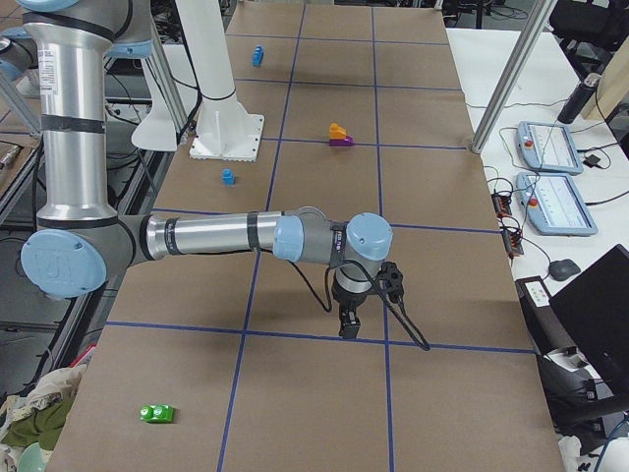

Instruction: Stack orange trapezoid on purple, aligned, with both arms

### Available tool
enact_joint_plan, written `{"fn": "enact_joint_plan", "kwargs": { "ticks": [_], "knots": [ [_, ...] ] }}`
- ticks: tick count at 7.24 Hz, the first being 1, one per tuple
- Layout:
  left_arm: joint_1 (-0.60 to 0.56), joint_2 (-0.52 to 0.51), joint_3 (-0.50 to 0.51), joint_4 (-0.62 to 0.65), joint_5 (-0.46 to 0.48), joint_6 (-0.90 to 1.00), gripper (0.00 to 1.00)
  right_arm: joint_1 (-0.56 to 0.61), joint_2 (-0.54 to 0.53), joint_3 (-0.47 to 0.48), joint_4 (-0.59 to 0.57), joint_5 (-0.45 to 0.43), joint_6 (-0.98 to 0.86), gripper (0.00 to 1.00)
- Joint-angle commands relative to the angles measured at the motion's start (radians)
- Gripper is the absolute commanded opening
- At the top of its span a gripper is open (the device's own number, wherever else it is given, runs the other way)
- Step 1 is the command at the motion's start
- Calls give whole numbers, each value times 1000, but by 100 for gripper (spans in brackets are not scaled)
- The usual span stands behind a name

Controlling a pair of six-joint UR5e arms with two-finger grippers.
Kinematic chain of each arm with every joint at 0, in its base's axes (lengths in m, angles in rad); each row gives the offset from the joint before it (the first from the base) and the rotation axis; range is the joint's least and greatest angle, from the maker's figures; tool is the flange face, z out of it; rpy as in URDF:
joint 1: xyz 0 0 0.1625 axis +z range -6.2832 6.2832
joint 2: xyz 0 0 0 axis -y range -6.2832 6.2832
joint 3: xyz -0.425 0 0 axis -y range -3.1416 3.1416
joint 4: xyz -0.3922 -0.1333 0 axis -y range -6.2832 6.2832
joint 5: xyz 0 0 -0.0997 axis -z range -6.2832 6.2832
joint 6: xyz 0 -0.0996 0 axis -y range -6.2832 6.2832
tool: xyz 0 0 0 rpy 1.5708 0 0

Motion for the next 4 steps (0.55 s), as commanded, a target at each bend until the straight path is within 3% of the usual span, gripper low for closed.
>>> {"fn": "enact_joint_plan", "kwargs": {
  "ticks": [1,4],
  "knots": [
    [0,0,-6,0,0,0,100,0,-7,1,0,1,1,100],
    [0,0,-10,0,0,0,100,0,-7,1,0,1,4,100]
  ]
}}
